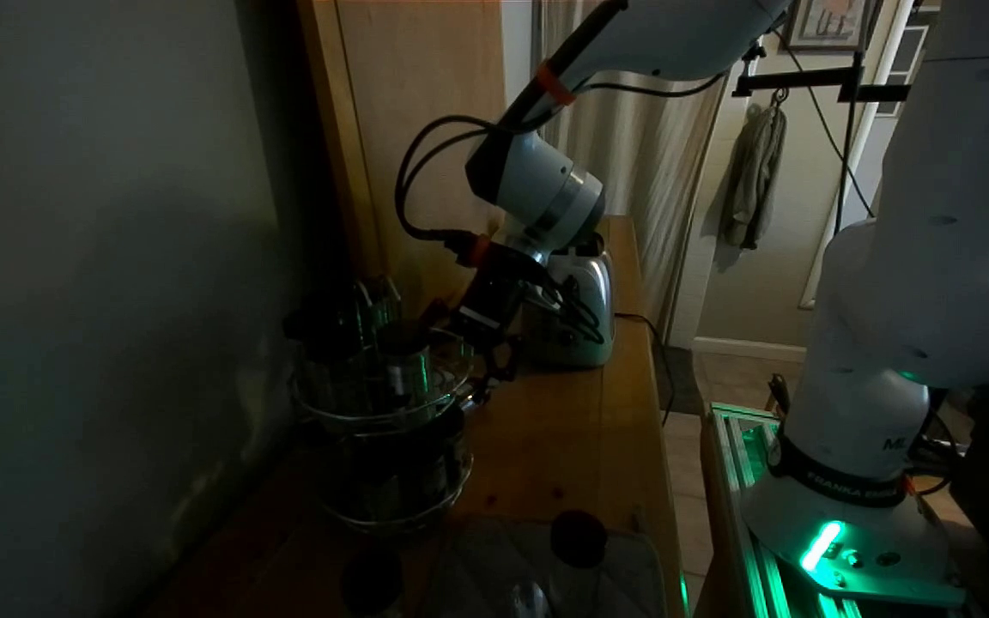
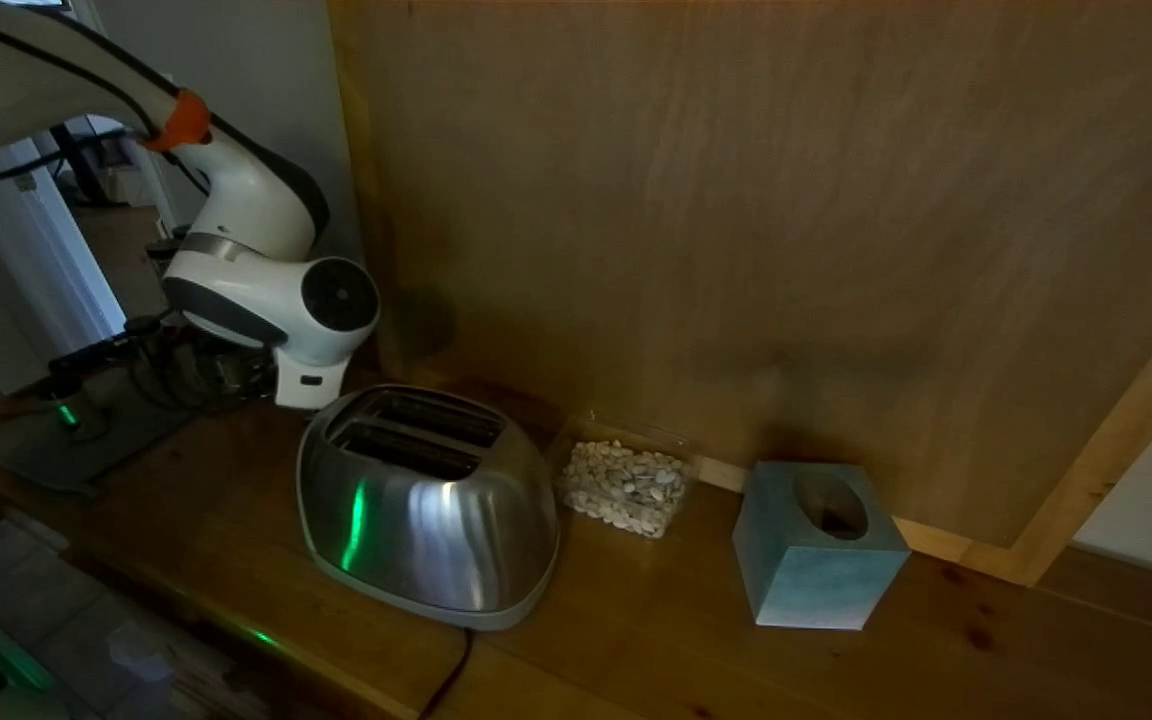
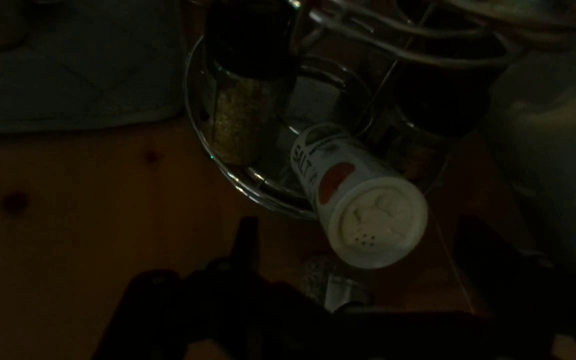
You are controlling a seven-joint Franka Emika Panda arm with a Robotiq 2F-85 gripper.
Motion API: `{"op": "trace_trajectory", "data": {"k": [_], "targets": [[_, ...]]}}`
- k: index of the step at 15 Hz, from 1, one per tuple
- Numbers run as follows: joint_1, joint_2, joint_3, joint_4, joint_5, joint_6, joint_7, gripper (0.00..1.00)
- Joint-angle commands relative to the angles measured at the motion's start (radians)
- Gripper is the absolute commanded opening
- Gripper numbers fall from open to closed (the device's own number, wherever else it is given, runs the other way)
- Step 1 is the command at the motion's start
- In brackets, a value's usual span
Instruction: Take the bottle from the top shelf to the bottom shelf of the spice rack
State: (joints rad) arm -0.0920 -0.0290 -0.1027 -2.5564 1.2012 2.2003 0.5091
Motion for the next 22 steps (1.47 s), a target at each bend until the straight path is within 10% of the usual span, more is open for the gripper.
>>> {"op": "trace_trajectory", "data": {"k": [1,9,22], "targets": [[-0.013,0.048,-0.009,0.043,0.015,-0.057,0.031,0.76],[-0.014,0.083,-0.019,0.065,0.021,-0.081,0.05,0.18],[0.011,-0.042,0.013,0.029,-0.098,0.065,0.097,0.18]]}}
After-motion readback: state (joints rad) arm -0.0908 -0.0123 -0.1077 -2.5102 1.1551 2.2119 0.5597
